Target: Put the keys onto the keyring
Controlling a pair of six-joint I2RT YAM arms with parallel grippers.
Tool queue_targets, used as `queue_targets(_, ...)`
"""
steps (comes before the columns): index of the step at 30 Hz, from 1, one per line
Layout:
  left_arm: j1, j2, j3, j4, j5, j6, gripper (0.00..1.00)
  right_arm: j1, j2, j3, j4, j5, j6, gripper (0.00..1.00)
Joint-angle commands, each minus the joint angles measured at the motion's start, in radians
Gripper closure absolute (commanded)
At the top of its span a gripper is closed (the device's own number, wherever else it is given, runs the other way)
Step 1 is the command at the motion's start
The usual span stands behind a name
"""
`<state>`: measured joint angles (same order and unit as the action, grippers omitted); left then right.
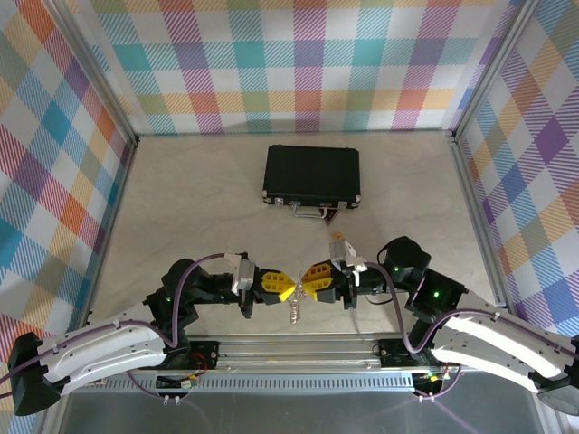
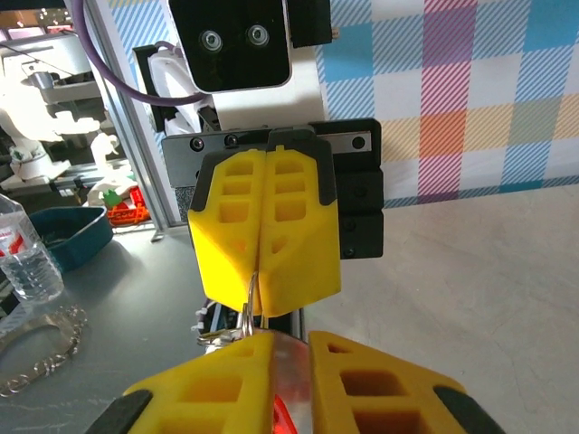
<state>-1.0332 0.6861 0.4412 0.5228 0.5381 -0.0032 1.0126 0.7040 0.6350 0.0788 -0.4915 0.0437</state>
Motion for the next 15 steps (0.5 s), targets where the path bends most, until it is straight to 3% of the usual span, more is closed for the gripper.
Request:
queue_targets(1, -0.002, -0.012, 0.017, 0.019, -0.009, 0.023, 1.0, 0.007, -0.016, -0.016, 0.05, -0.032, -0.001, 0.74)
queue_targets(5, -0.002, -0.015, 0.017, 0.011, -0.011, 0.023, 1.0, 0.007, -0.035, -0.026, 0.043, -0.027, 0.002, 0.71)
queue_targets(15, -0.002, -0.007, 0.023, 0.013, -0.01, 0.012, 1.0, 0.011, -0.05, -0.042, 0.055, -0.014, 0.006, 0.75)
